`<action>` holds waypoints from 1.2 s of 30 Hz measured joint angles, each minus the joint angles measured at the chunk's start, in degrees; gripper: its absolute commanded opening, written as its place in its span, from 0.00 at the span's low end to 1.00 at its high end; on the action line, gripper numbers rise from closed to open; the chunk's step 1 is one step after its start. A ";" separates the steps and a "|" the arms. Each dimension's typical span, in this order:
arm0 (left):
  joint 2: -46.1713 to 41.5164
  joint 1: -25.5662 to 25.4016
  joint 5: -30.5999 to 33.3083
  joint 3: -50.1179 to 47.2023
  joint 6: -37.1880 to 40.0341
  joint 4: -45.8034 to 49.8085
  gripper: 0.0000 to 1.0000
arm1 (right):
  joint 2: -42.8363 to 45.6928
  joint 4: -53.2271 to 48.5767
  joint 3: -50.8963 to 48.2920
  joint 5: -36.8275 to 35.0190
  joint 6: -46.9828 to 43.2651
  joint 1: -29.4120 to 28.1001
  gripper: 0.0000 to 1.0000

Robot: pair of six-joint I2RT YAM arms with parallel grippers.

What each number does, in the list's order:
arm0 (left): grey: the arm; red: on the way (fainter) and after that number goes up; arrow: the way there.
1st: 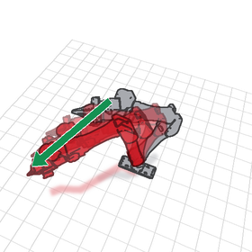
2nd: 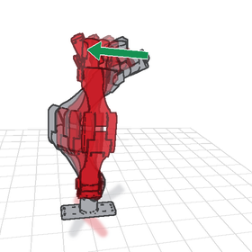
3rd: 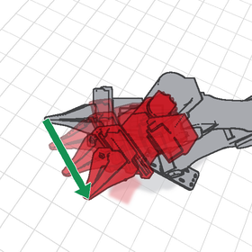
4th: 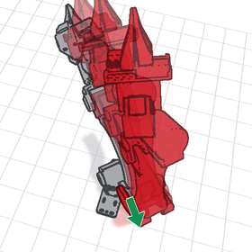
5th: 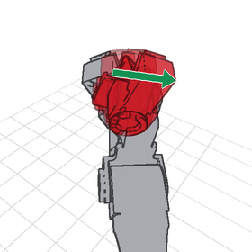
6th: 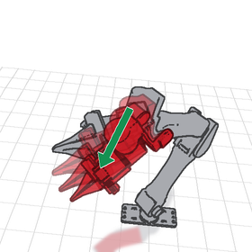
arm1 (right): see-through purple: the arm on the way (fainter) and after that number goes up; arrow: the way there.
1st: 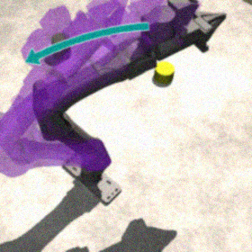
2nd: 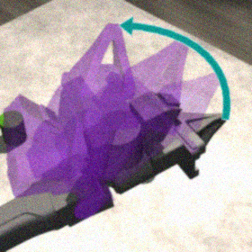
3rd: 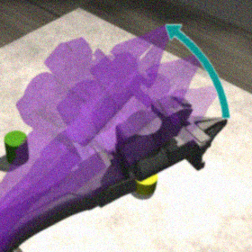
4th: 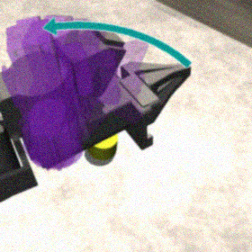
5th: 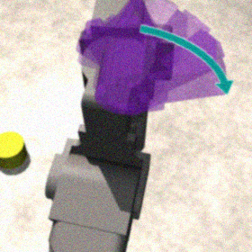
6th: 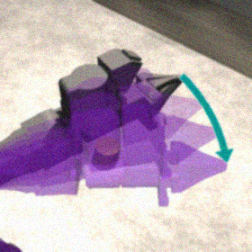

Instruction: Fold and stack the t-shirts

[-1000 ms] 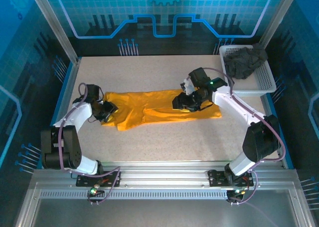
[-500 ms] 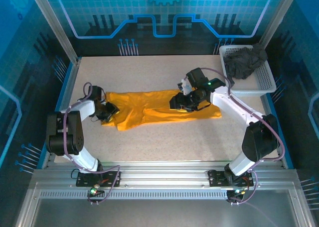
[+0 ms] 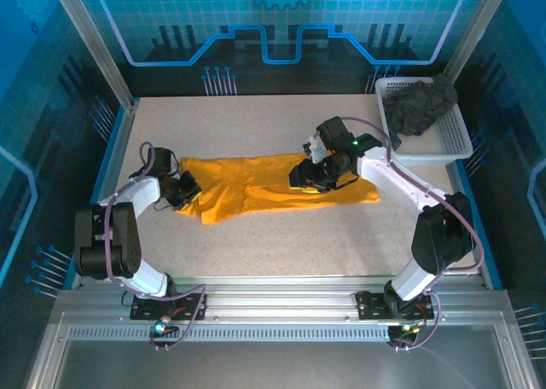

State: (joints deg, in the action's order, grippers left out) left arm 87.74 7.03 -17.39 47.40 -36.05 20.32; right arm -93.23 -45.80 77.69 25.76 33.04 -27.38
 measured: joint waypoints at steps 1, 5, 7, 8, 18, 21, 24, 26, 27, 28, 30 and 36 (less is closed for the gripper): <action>-0.59 0.00 0.00 0.04 0.00 0.57 0.01 | -0.02 0.02 0.04 0.00 0.00 0.00 0.50; -1.40 0.00 0.02 1.20 0.00 3.56 0.01 | -0.02 0.00 0.31 0.00 -0.02 0.00 0.49; -1.40 0.00 0.04 2.10 0.00 4.76 0.01 | -0.02 0.02 0.37 0.00 -0.02 0.00 0.49; -1.38 0.00 0.04 2.64 0.02 5.25 0.01 | -0.02 0.00 0.39 0.00 -0.02 0.00 0.49; 1.68 0.00 -0.02 4.33 0.46 7.06 0.18 | -0.02 0.00 0.37 0.02 -0.04 0.00 0.49; 3.32 0.00 -0.22 4.33 0.57 7.06 0.24 | -0.02 -0.02 0.28 0.02 -0.04 0.00 0.49; 4.92 0.00 -0.48 4.33 0.68 7.10 0.24 | -0.02 -0.02 0.24 0.00 -0.04 0.00 0.49; 5.07 0.00 -0.57 4.33 0.72 7.08 0.24 | -0.02 0.00 0.24 0.00 -0.04 0.00 0.49; 5.07 0.00 -0.70 4.33 0.90 7.06 0.23 | -0.02 0.00 0.24 0.00 -0.04 0.00 0.49; 5.07 0.00 -0.74 4.33 1.07 7.06 0.21 | -0.02 0.00 0.24 0.00 -0.04 0.00 0.49; 5.07 0.00 -0.90 4.33 1.51 7.10 0.17 | -0.02 0.00 0.17 0.00 -0.04 0.00 0.49; 5.05 0.00 -0.90 4.33 2.75 7.67 0.00 | -0.02 0.02 -0.11 0.02 -0.04 0.00 0.49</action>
State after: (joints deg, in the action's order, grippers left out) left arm 92.79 7.03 -18.28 51.72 -33.30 27.99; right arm -93.25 -45.78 77.58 25.78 32.99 -27.38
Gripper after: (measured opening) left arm 0.051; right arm 0.493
